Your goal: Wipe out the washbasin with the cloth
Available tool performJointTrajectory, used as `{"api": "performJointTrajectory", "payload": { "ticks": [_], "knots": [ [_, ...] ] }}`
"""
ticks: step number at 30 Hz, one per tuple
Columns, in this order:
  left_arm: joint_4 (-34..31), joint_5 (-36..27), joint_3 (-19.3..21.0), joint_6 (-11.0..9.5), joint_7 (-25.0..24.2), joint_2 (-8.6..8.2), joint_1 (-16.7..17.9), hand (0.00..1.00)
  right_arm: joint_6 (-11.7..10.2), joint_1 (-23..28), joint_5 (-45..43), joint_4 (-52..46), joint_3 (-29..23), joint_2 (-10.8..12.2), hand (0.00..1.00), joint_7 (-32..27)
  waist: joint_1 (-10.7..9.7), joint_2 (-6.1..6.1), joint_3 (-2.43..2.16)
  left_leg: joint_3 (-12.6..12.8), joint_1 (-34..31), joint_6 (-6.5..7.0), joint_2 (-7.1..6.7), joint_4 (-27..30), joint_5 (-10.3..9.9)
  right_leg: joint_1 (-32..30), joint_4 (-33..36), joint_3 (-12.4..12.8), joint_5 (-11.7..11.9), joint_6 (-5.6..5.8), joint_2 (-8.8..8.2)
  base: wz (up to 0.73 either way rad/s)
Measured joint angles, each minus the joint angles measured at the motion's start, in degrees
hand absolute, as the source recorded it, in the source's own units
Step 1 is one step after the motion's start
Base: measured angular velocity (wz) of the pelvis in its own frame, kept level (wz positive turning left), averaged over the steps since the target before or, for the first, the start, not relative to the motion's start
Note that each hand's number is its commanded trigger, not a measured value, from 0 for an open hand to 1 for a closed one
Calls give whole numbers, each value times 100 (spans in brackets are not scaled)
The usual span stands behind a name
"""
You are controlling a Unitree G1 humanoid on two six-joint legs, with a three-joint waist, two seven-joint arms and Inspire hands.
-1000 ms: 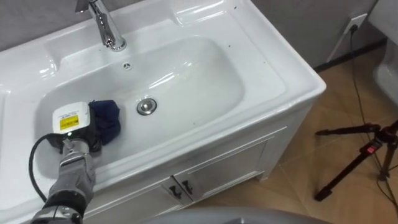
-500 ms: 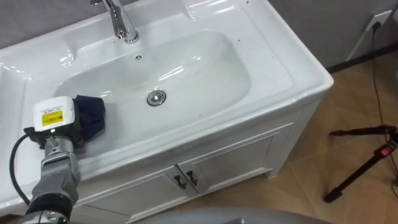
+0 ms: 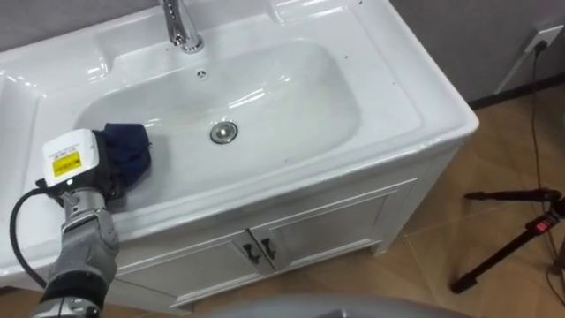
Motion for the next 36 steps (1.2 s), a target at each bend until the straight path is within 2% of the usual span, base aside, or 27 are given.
{"api": "performJointTrajectory", "payload": {
  "ticks": [3,5,8,10,12,15,18,20,25,28,30,36],
  "knots": [
    [-45,-202,-1,-64,0,-23,0,100,-49,-25,70,18,103,14,0,0,3,3,16,0,-22,0,-16,-1,0,0,-22,-29,-8,14,-15,6],
    [-95,-192,-1,-79,-17,-35,0,100,-49,-23,180,19,187,31,0,7,15,51,-9,1,-47,0,-22,-3,0,-13,-34,-31,-9,18,-23,0],
    [-258,-188,-1,-62,-68,-45,1,100,-50,-20,294,29,204,56,0,16,20,49,-9,1,-82,0,-23,-14,0,-18,-29,-51,-8,19,-28,2],
    [-379,-171,-3,-28,-137,-57,15,100,-61,-12,308,20,234,73,0,13,22,34,4,7,-83,0,-22,-16,0,-14,-28,-56,-8,19,-30,0],
    [-439,-189,-14,-8,-151,-129,20,100,-99,-8,325,17,363,91,0,6,-14,16,36,12,-96,0,-25,-19,0,12,-27,-110,-8,21,-41,9],
    [-434,-216,-15,-37,-185,-244,17,100,-104,-16,374,25,406,127,0,4,-20,11,43,16,-107,0,-33,-23,0,13,-25,-126,-13,29,-47,5],
    [-417,-694,-2,-74,-184,-244,12,100,-167,-9,391,24,408,148,0,8,-24,24,38,16,-95,0,-37,-20,0,4,-33,-120,-18,38,-50,0],
    [-489,-888,59,-116,-147,-244,11,100,-171,39,391,-1,404,148,0,7,-9,20,38,24,-91,0,-38,-14,0,-5,-31,-118,-19,39,-50,0],
    [-1184,-1182,670,-178,84,-236,-2,100,-150,104,196,12,349,141,0,94,10,13,24,22,-178,-3,-39,10,3,-98,28,-124,-19,40,-53,0],
    [-1392,-1335,842,-201,300,-149,-16,100,-147,165,169,21,347,148,0,144,54,9,17,23,-159,-3,-40,16,3,-80,29,-125,-19,41,-56,1],
    [-1395,-1436,916,-212,402,-95,-25,100,-146,178,171,21,349,149,0,143,86,9,17,23,-157,-3,-39,25,3,-79,30,-128,-19,40,-54,0],
    [-1484,-1566,1008,-205,488,-88,-21,100,-144,252,215,-70,344,150,0,184,287,8,16,23,-141,-3,-39,42,2,-83,18,-128,-19,41,-58,0]
  ]
}}
